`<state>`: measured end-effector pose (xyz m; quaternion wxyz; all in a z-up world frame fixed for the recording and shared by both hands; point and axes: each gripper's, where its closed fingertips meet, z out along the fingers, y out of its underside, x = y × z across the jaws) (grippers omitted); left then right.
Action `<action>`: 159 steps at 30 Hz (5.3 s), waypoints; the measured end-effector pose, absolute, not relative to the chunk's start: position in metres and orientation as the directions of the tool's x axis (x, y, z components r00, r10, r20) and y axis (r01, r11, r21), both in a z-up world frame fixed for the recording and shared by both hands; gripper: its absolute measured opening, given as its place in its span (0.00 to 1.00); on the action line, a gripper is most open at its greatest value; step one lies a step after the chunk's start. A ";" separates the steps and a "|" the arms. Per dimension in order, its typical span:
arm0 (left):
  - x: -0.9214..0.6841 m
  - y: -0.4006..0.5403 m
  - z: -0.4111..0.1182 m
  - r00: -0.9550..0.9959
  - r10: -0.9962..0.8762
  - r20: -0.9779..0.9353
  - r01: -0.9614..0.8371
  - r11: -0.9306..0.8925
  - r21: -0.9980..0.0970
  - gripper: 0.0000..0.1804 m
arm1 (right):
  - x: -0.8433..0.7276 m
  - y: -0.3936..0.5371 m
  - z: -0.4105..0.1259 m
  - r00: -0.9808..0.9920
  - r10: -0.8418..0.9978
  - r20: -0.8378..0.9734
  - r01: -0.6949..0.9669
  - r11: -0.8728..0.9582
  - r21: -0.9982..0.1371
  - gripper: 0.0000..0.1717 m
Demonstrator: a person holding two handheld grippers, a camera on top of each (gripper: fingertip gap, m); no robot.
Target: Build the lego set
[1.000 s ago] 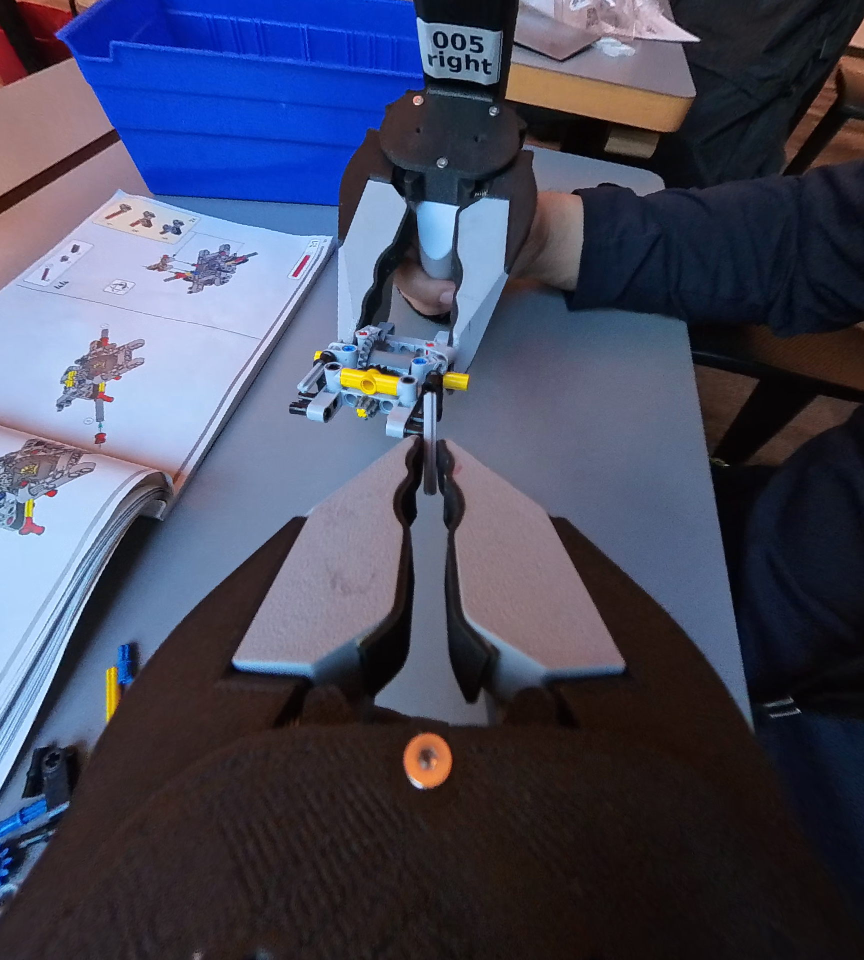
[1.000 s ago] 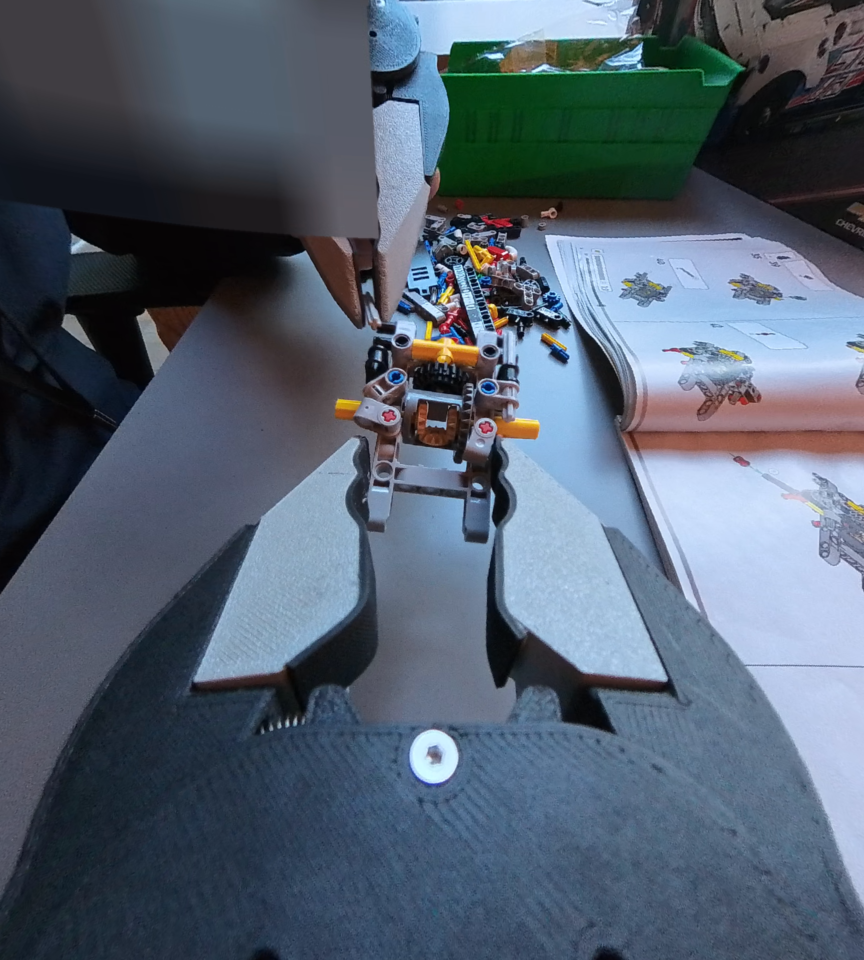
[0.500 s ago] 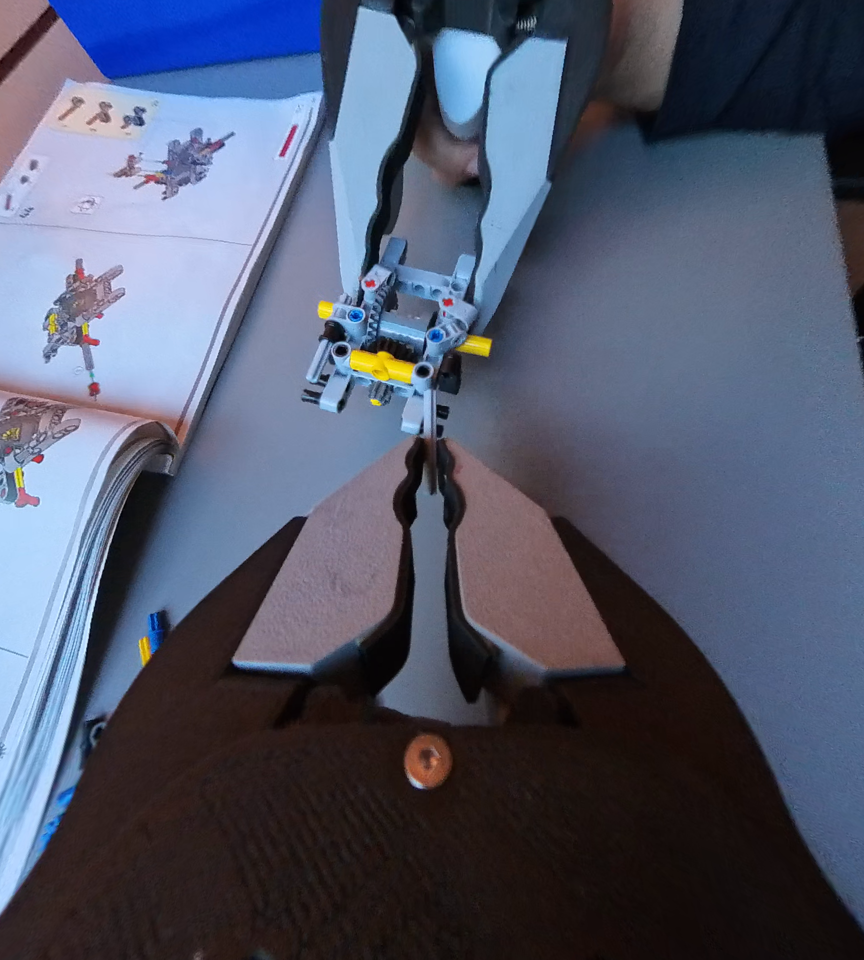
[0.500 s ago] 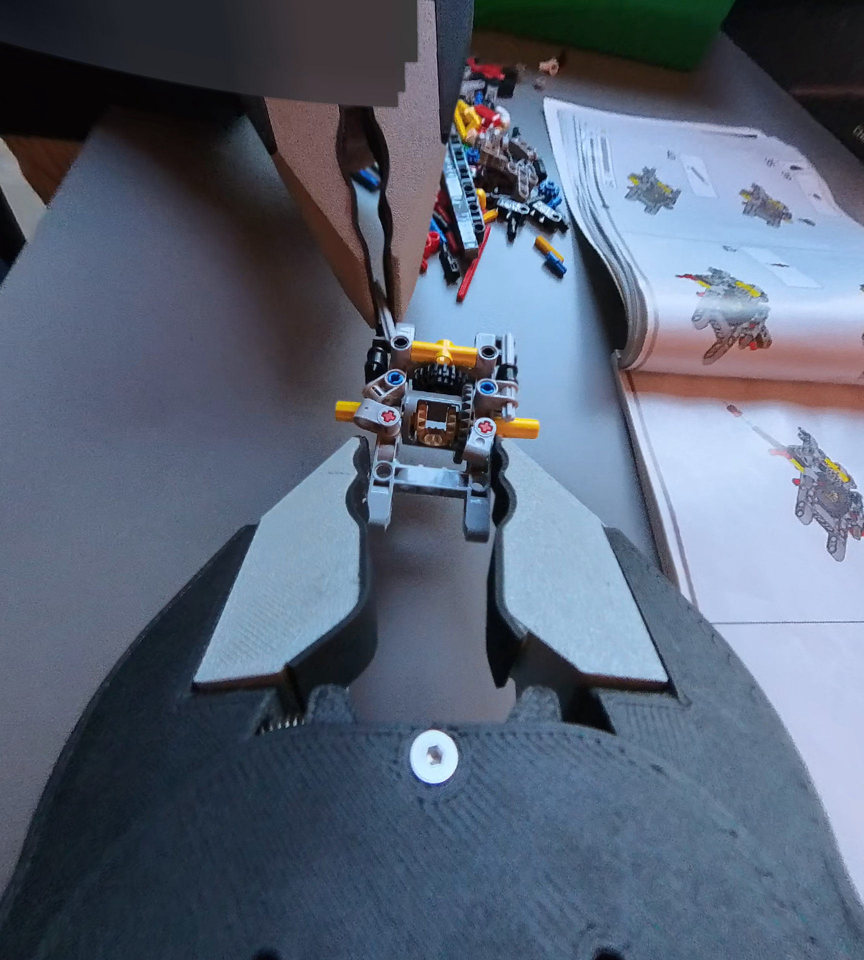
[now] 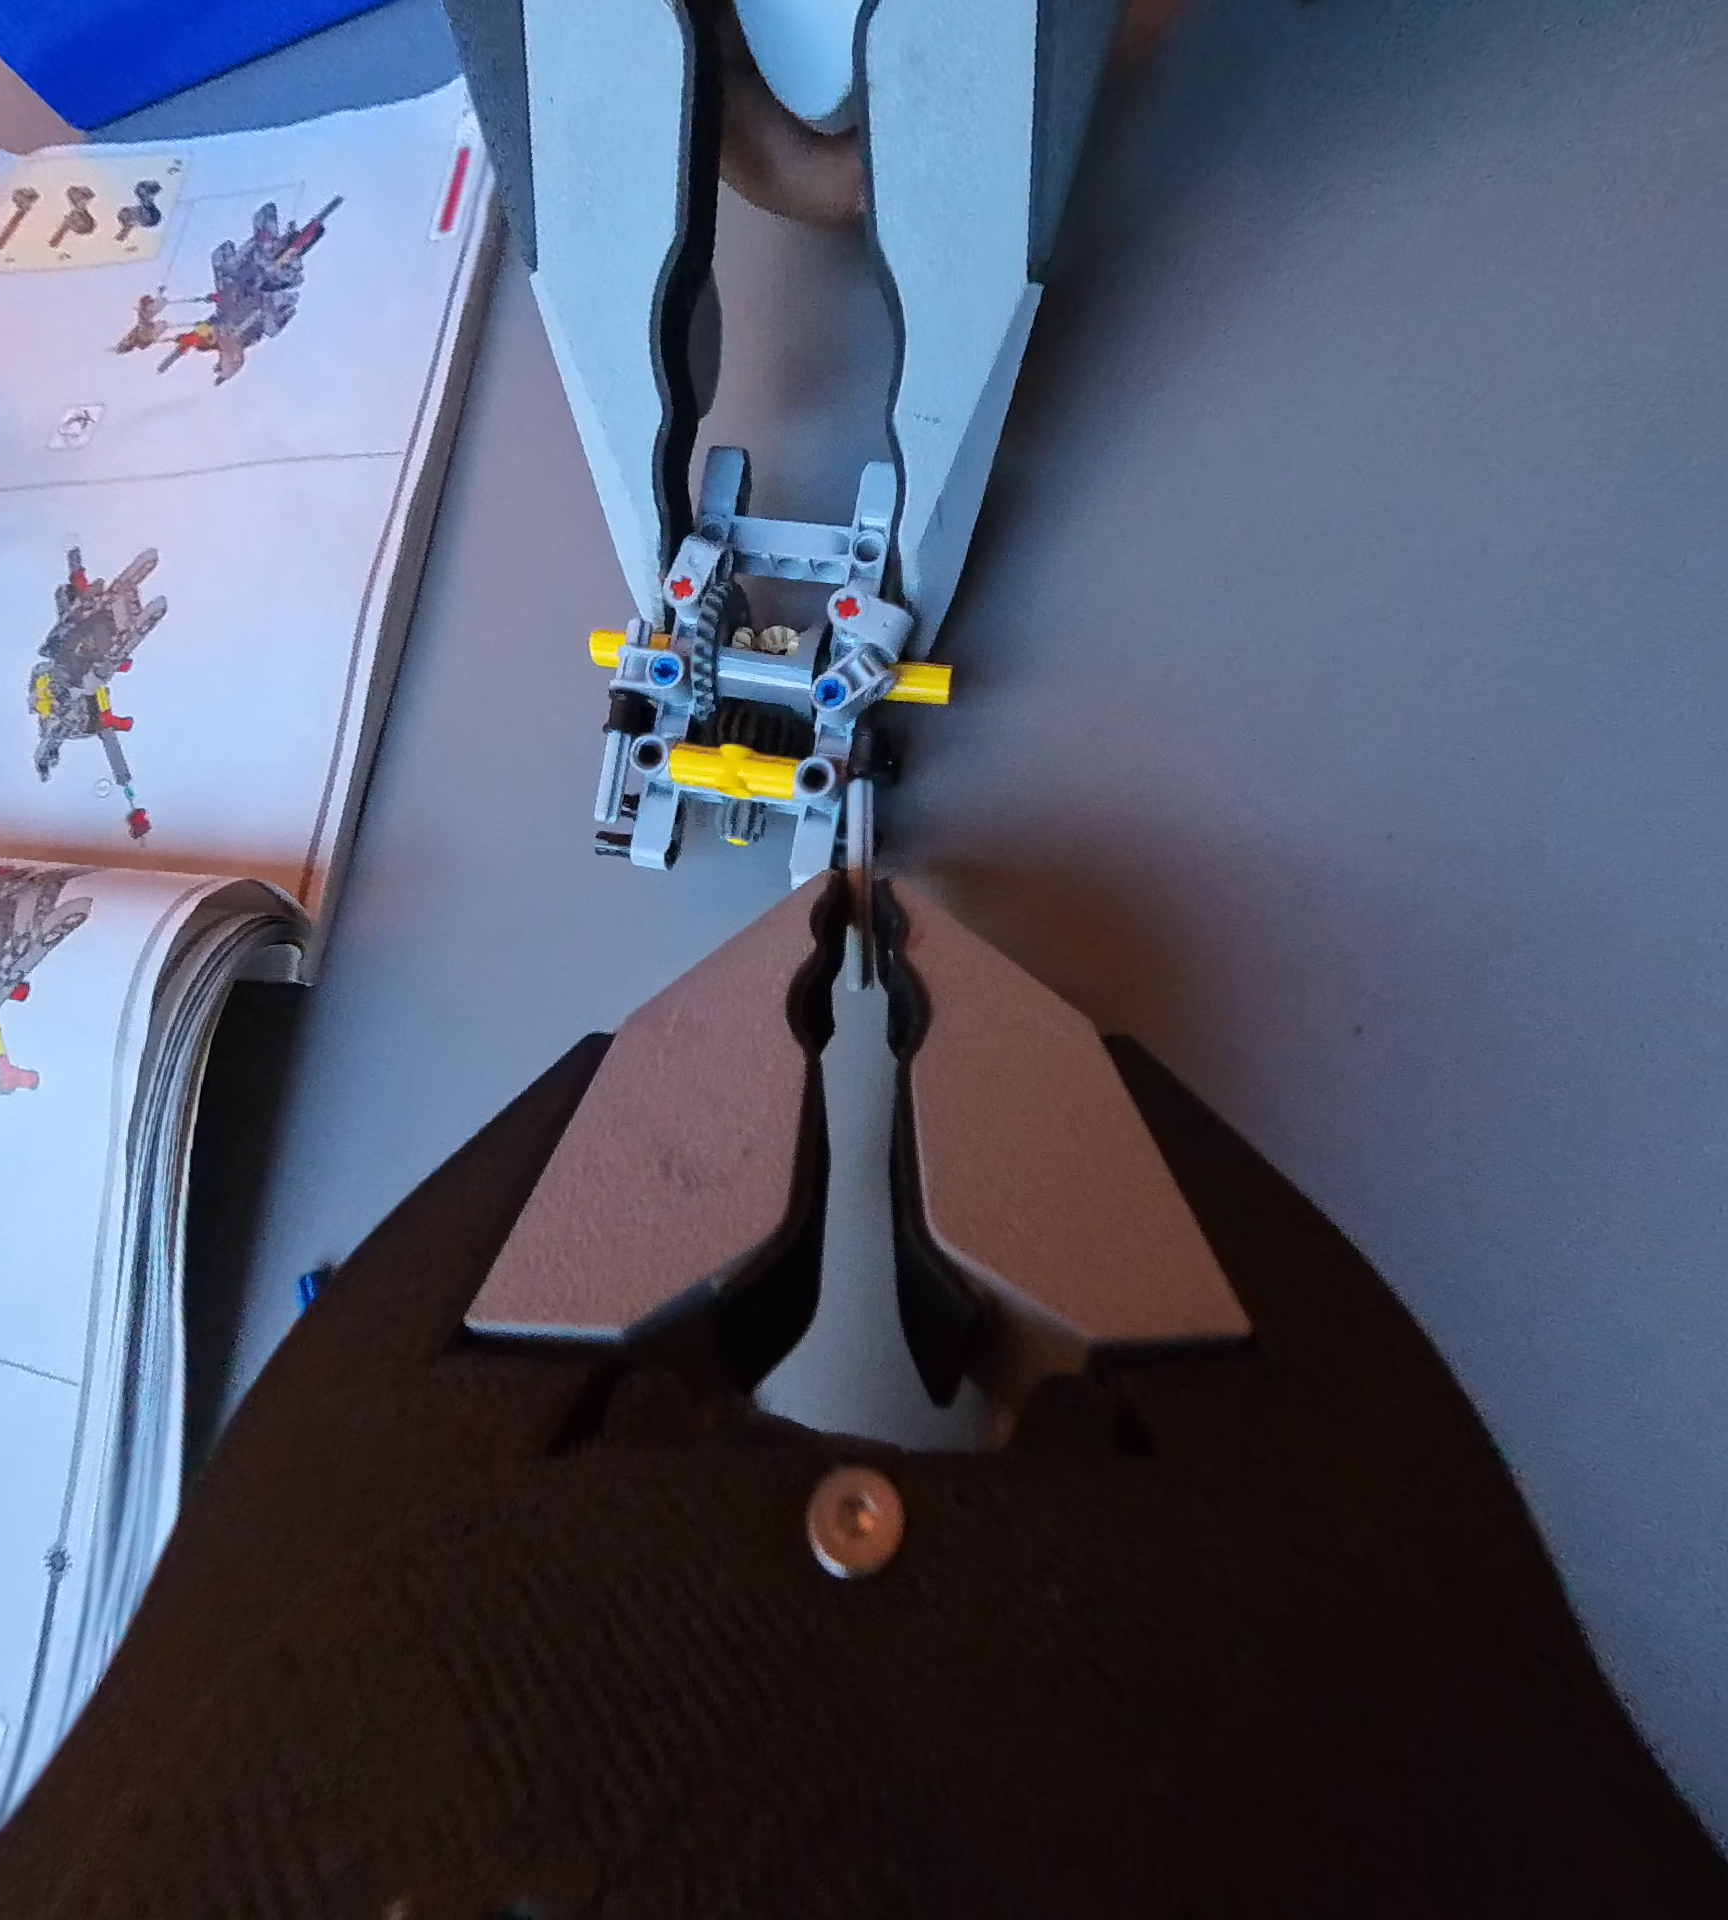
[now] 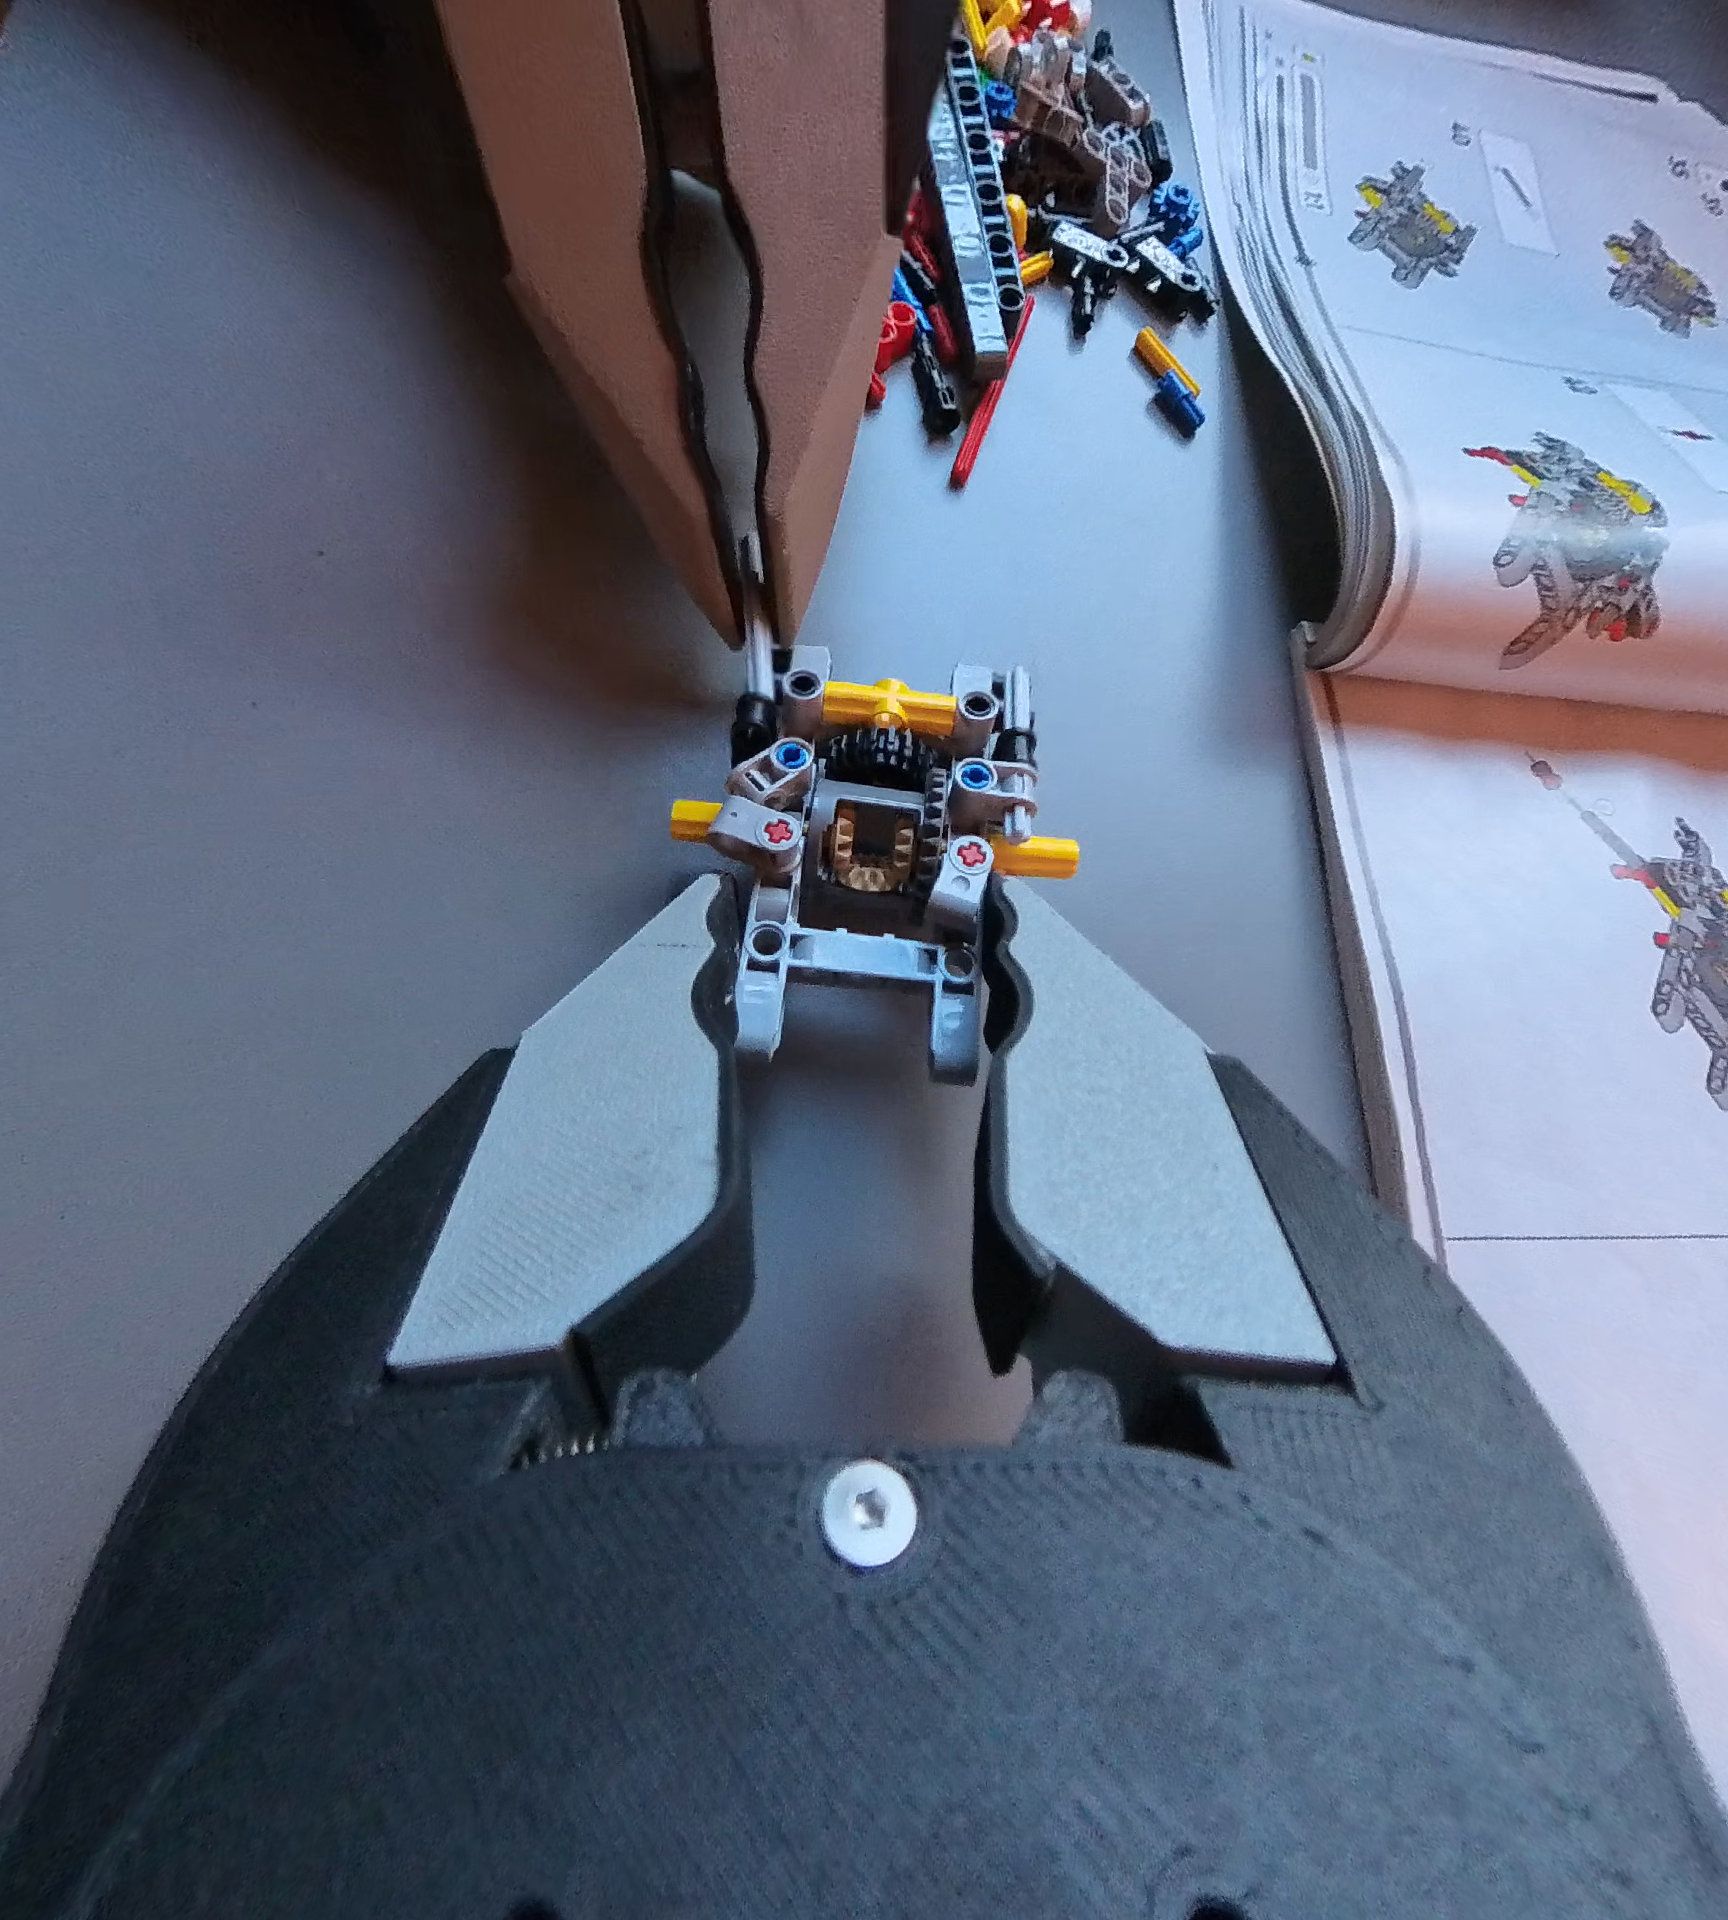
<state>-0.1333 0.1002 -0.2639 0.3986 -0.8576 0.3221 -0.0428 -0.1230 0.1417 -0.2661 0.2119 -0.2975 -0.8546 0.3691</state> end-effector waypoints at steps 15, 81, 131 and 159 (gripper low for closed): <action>-0.120 0.106 -0.258 0.766 -0.614 -0.192 -0.509 -0.396 -0.764 0.01 | -0.122 0.141 -0.271 -0.748 0.661 0.063 0.405 0.530 -0.745 0.25; -0.119 0.118 -0.264 0.807 -0.583 -0.099 -0.452 -0.500 -0.739 0.01 | -0.119 0.119 -0.257 -0.737 0.616 0.278 0.333 0.689 -0.643 0.02; -0.132 0.113 -0.272 0.808 -0.582 -0.094 -0.460 -0.522 -0.719 0.01 | -0.114 0.131 -0.248 -0.717 0.615 0.328 0.221 0.647 -0.730 0.10; -0.132 0.117 -0.272 0.839 -0.537 -0.088 -0.427 -0.548 -0.719 0.01 | -0.115 0.155 -0.248 -0.546 0.805 0.232 0.424 0.504 -0.752 0.11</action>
